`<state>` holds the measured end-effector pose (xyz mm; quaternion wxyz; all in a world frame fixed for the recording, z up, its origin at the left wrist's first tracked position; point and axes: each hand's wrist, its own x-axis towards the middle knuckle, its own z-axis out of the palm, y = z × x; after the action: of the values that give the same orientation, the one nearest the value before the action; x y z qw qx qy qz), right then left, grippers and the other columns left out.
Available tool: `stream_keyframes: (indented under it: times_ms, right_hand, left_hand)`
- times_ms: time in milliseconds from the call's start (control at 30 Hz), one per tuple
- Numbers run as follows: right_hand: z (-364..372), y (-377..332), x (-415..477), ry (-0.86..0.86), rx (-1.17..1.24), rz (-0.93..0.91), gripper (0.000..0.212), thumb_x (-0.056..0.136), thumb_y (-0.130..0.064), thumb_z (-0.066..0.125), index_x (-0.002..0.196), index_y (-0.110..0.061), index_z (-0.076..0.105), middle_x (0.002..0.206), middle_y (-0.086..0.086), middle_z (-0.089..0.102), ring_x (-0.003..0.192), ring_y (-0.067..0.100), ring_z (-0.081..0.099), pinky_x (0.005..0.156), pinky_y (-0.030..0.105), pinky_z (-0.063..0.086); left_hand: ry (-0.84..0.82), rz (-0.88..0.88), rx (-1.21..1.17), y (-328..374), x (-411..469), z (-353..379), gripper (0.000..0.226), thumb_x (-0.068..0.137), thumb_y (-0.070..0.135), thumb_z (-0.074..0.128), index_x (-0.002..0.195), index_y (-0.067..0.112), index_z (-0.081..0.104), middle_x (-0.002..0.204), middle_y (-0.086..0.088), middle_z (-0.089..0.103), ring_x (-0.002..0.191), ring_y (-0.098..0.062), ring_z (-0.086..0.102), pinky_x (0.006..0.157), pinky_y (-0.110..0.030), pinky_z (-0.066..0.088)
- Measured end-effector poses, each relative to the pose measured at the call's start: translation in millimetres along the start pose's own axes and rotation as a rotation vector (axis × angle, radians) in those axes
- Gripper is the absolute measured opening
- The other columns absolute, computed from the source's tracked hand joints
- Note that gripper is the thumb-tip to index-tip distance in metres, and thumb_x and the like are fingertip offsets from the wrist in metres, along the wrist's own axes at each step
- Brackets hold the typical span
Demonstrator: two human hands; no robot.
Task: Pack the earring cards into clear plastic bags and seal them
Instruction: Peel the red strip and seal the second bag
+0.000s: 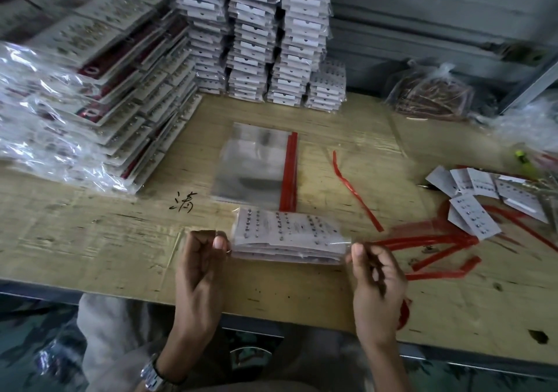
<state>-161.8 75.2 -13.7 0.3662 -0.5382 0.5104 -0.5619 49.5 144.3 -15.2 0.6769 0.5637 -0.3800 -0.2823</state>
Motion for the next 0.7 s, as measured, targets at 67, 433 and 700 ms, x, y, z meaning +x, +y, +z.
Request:
stream_keyframes:
  times_ms: [67, 433, 700]
  right_hand:
    - [4, 0, -2, 0.027, 0.114, 0.088, 0.016, 0.093, -0.027, 0.064, 0.079, -0.019, 0.069, 0.069, -0.004, 0.068, 0.066, 0.008, 0.061, 0.064, 0.016, 0.048]
    - [15, -7, -9, 0.151, 0.319, 0.163, 0.038, 0.094, 0.003, 0.057, 0.07, -0.023, 0.073, 0.06, -0.003, 0.063, 0.054, 0.006, 0.047, 0.051, 0.015, 0.036]
    - [7, -6, -9, 0.12, 0.213, 0.259, 0.034, 0.094, -0.006, 0.059, 0.069, -0.024, 0.073, 0.063, -0.004, 0.065, 0.056, 0.004, 0.048, 0.052, 0.012, 0.037]
  left_hand:
    - [0.011, -0.006, 0.034, -2, -1, -1, 0.022, 0.102, 0.022, 0.046, 0.089, 0.006, 0.051, 0.084, -0.015, 0.051, 0.077, -0.031, 0.047, 0.071, -0.041, 0.042]
    - [0.069, -0.007, 0.13, -3, -5, 1, 0.025, 0.1, 0.033, 0.049, 0.09, 0.011, 0.053, 0.082, -0.003, 0.056, 0.076, -0.027, 0.051, 0.068, -0.044, 0.045]
    - [0.043, 0.016, 0.191, 2, -2, 3, 0.027, 0.099, 0.037, 0.049, 0.09, 0.012, 0.052, 0.08, 0.003, 0.056, 0.071, -0.015, 0.052, 0.062, -0.029, 0.045]
